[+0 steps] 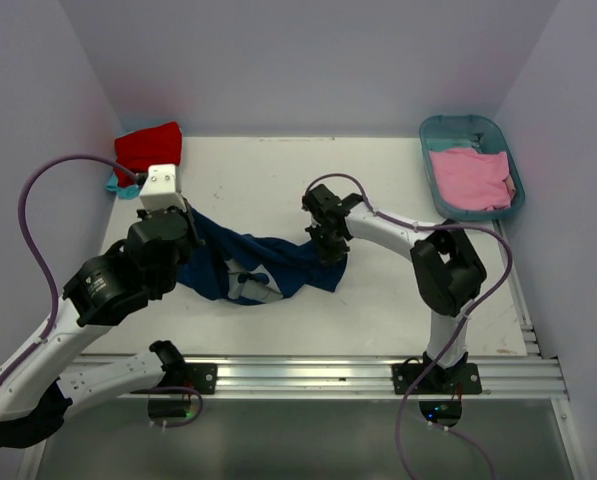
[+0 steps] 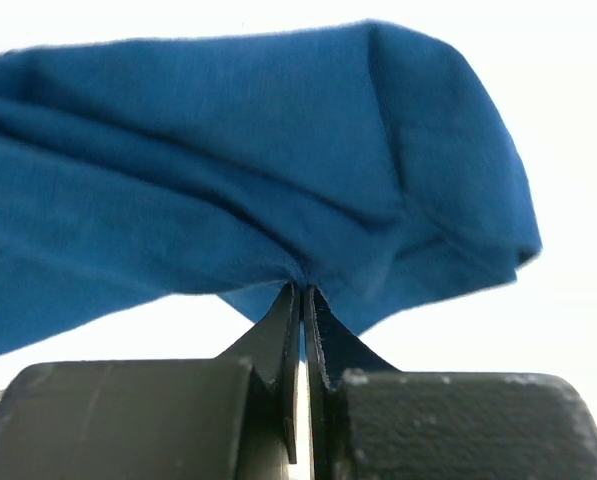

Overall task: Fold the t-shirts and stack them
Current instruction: Flatten out the tshirt

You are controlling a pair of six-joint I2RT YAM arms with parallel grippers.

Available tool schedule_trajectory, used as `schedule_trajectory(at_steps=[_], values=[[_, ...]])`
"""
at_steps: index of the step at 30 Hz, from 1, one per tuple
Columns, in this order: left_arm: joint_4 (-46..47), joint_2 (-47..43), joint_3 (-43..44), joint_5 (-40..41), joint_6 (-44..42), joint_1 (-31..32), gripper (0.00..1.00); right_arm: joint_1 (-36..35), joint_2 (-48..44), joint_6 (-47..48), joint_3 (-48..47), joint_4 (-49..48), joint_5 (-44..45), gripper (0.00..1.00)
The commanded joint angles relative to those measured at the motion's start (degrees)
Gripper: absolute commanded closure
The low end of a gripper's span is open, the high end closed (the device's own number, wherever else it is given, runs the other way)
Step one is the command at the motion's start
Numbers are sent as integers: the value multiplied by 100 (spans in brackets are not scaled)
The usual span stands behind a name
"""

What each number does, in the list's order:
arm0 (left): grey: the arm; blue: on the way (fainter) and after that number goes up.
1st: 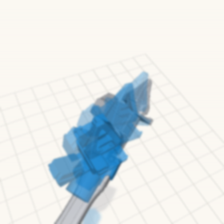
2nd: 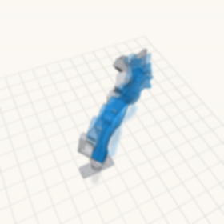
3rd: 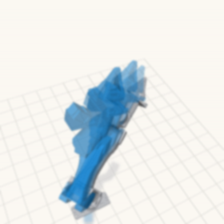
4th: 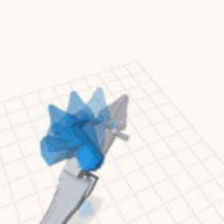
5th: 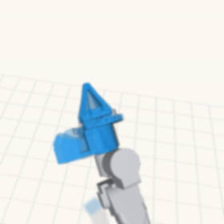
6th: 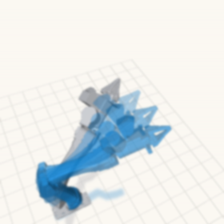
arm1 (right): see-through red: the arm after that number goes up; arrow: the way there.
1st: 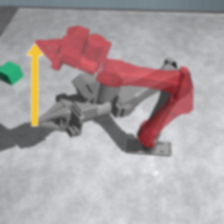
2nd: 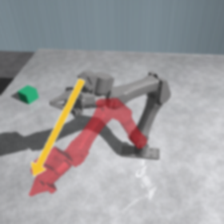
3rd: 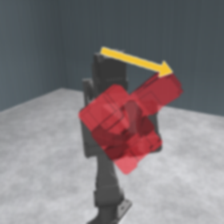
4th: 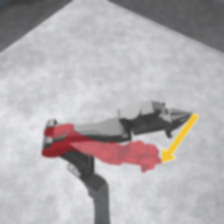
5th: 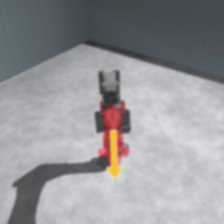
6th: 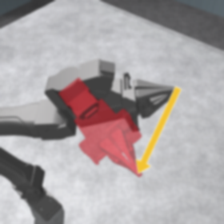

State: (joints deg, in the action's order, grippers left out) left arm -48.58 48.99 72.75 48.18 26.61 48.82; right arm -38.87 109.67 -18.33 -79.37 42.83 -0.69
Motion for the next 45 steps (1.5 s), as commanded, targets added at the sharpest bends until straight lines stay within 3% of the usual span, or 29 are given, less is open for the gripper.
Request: schedule_trajectory(at_steps=[1,5,11,16,20,23,24,25,27,32,35,37,39,42,45], values=[[129,-39,72,147,99,-21,100,11,-883,13,-8,252,270,100],[173,-170,117,95,-15,-21,100,2,-2008,-31,54,445,324,100],[1034,-777,273,-906,-1148,-21,100,2,-3617,48,-464,744,710,100],[1500,-988,643,-2820,-2062,-21,100,2,-4961,373,-1071,649,500,100],[1588,-962,1195,-3946,-2221,-82,100,2,-5973,680,-1142,332,192,100],[1737,-936,1495,-4947,-2257,-582,100,2,-6457,874,-1238,314,481,100],[1781,-901,1557,-5385,-2300,-828,100,2,-6475,883,-1317,383,682,100],[1782,-831,1601,-5511,-2327,-1404,100,2,-6371,883,-1361,436,1058,100],[1720,-506,1690,-5548,-2406,-1874,100,2,-6099,892,-1510,681,1456,100],[1851,696,1515,-4267,-2564,-2069,100,11,-4494,875,-1913,859,3229,100],[1983,1460,1558,-3940,-2635,-2069,100,370,-3780,727,-2265,859,3085,100],[2141,1831,1654,-3677,-2826,-2078,100,1099,-3112,585,-2591,754,2277,100],[2290,2446,1926,-3327,-3011,-2104,100,1442,-2394,523,-3002,683,2161,100],[2108,3299,2637,-3157,-3039,-2288,100,1514,-1723,585,-3680,665,2170,100],[2054,3284,2946,-3463,-2969,-2359,100,1506,-1790,602,-3849,526,1933,100]])
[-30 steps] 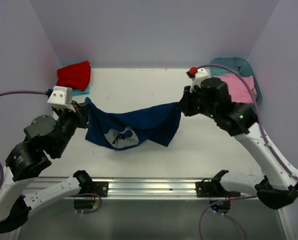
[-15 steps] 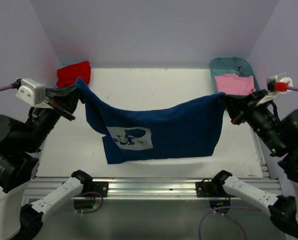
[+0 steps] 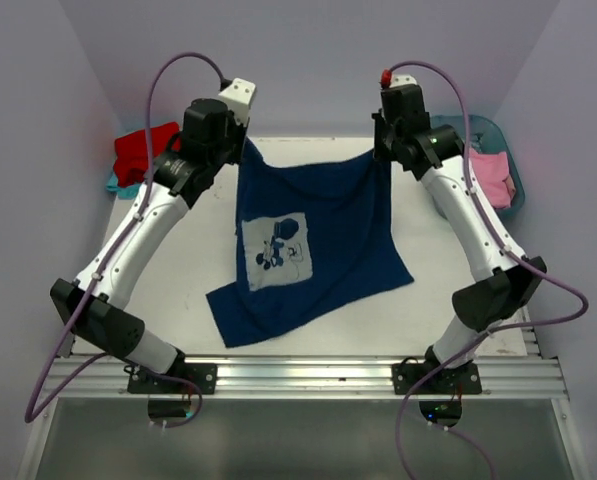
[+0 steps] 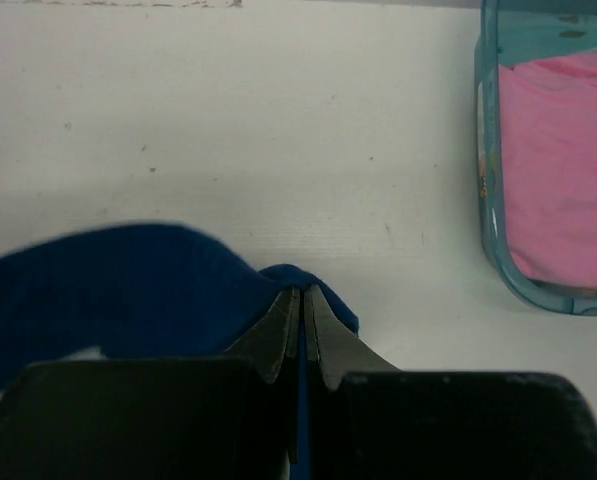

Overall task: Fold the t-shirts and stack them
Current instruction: Flatten out the tshirt

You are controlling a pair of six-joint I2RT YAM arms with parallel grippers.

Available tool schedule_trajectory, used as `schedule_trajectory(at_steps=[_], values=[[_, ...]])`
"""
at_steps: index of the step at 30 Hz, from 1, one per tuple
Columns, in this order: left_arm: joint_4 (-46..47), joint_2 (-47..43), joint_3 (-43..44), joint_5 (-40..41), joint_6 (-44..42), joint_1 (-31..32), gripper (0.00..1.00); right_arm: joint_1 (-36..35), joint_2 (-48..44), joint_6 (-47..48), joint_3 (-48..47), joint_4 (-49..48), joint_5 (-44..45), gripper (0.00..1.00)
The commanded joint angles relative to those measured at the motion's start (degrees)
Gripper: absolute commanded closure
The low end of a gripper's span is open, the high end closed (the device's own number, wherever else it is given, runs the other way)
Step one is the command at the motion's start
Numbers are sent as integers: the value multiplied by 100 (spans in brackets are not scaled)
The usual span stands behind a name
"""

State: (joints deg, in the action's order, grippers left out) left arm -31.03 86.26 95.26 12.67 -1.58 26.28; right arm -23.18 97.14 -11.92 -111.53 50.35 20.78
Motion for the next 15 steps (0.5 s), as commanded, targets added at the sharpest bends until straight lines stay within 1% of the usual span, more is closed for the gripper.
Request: schedule_trajectory(at_steps=[1,2,3,4,5,7,8,9,10,11,12,13,14,15], values=[[308,-582,669,17,-123,-106,100,-64,-913,-3,-521,-323,-353,100],[316,-984,547,-62,-114,-106,100,-81,-1160,75,-128,-437,-668,100],[351,-1232,424,-132,-88,-106,100,-108,-1406,128,94,-638,-776,100],[386,-1530,57,-211,-62,-106,100,-117,-1992,146,296,-675,-916,100],[430,-2186,-155,-308,-26,-106,100,-117,-2258,207,698,-701,-1291,100],[440,-2866,-533,-676,105,-106,100,-152,-2812,252,1026,-554,-1601,100],[387,-3530,-848,-878,106,-106,100,-160,-3259,278,1158,-396,-2003,100],[274,-3885,-1008,-1472,323,-106,100,-161,-3481,287,1229,-133,-2294,100],[220,-4219,-1227,-1756,404,-106,100,-161,-3718,287,1317,-43,-2602,100],[168,-4840,-1290,-2037,500,-106,100,-169,-4225,357,1405,44,-2935,100],[80,-5108,-1291,-2484,762,-106,100,-169,-4447,357,1414,158,-3548,100],[27,-5319,-1100,-2662,904,-106,100,-169,-4693,349,1406,194,-3754,100],[-26,-5608,-932,-3047,1010,-106,100,-161,-5052,314,1301,221,-4035,100],[-35,-5698,-731,-3225,1220,-115,100,-152,-5187,287,1196,239,-4368,100]])
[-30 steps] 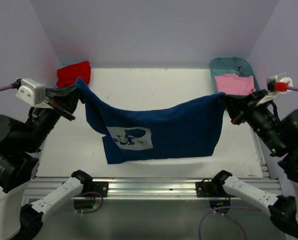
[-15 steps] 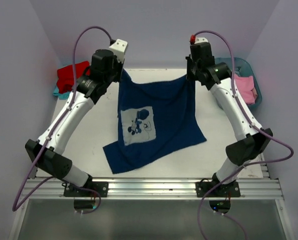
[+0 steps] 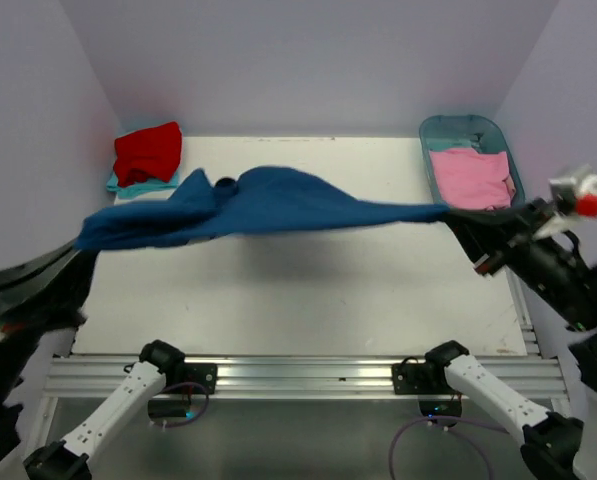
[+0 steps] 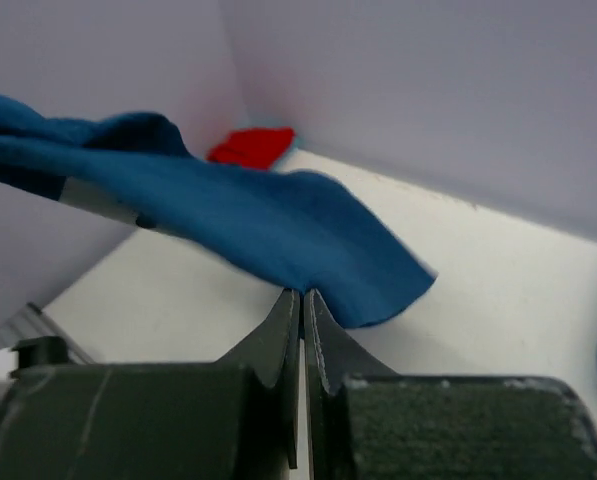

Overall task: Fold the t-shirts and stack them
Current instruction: Flatten out the tshirt

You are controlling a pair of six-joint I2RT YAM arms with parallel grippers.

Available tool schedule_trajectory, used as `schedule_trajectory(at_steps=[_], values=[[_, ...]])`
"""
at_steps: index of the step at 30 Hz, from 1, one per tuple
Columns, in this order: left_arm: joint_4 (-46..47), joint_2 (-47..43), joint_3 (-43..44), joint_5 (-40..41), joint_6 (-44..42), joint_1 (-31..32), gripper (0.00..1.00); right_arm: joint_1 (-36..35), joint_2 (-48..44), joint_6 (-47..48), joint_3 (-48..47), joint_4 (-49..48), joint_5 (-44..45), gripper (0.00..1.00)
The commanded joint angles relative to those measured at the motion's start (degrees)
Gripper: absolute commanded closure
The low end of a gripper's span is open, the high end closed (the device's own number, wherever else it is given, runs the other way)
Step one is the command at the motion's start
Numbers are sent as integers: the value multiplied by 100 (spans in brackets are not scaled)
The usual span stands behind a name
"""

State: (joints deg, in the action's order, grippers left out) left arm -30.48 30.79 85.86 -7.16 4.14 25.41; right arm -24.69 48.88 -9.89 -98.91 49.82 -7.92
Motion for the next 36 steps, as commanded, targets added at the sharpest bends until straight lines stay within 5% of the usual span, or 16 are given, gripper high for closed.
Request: schedule_trajectory(at_steps=[1,5,9,18,22,28,36], values=[[-64,-195,655,-1409,736,-36,100,-10,-440,23,-188,300,-1641,100],[-63,234,1590,-1920,668,-369,100,-1,-74,-311,-1267,606,-1213,100],[-256,1051,1557,-965,193,-660,100,-10,726,-452,-1447,1142,570,100],[515,2422,-1332,1311,-230,-651,100,-1,2124,-1041,1196,741,2206,100],[1254,3867,-2407,1814,-142,-651,100,25,3072,-1085,1998,125,2830,100],[1229,6409,-1462,2052,-238,-748,100,192,4865,-1164,1272,-350,3375,100],[1773,7581,-423,1850,-344,-862,100,368,5851,-1032,224,-658,4087,100]])
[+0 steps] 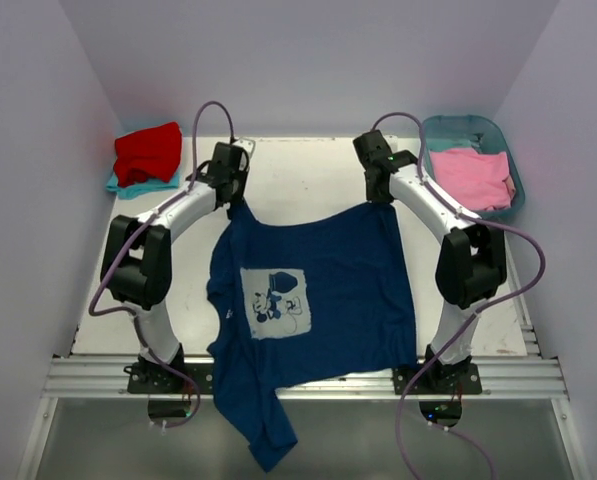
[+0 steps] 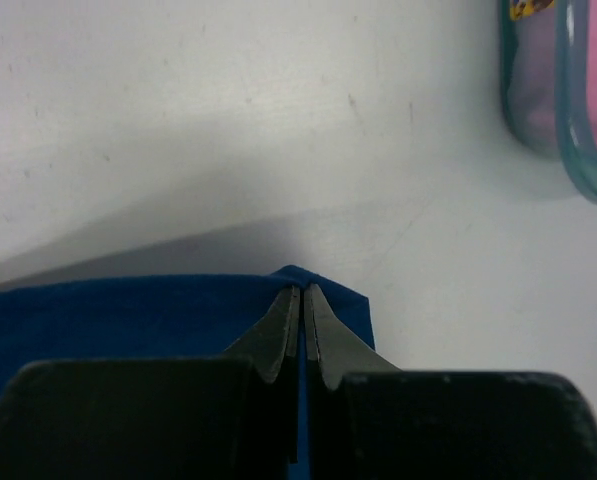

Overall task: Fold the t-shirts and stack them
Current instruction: Flatten out the tshirt

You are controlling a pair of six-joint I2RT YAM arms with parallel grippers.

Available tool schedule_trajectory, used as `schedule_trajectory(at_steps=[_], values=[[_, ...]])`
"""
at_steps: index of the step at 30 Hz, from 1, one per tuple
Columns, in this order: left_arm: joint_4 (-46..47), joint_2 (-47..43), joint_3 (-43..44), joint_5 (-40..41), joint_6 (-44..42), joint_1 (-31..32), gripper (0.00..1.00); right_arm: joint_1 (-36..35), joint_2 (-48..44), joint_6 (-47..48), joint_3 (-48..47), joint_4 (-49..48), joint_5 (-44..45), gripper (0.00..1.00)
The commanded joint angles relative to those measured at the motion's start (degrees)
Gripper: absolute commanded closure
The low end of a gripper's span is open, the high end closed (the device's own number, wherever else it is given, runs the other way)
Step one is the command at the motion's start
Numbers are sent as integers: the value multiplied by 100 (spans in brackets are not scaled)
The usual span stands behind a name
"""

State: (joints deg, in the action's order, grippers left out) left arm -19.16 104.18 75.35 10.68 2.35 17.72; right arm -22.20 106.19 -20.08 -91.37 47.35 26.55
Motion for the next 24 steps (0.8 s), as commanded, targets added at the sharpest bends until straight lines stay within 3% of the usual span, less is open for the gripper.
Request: schedule_trajectory(at_steps=[1,5,12,14,15,16,17,18,19,21,24], values=[[676,469,865,57,-173,-110,100,154,252,-23,-600,-420,746,100],[974,892,1323,-135,-182,-277,100,312,428,-320,-829,-525,1552,100],[641,2228,3325,-382,54,-541,100,356,1121,-699,-1734,-446,2748,100],[859,2256,3398,-417,186,-602,100,356,1315,-805,-2138,-298,2960,100],[922,2186,3381,-417,187,-603,88,348,1412,-840,-2243,-227,3031,100],[966,1968,3355,-365,196,-603,68,348,1413,-971,-2384,-131,3250,90],[1114,1800,3259,-225,213,-603,26,348,1378,-1015,-2350,-52,3304,78],[1264,1581,2884,-163,205,-603,1,348,1126,-998,-2237,-181,3313,50],[1448,1066,2636,-154,170,-594,0,339,958,-798,-1827,-374,3252,37],[1819,327,1953,-224,64,-594,0,313,406,-639,-1394,-902,3147,23],[1987,-317,1422,-198,125,-594,0,190,-53,-559,-769,-1105,2971,19]])
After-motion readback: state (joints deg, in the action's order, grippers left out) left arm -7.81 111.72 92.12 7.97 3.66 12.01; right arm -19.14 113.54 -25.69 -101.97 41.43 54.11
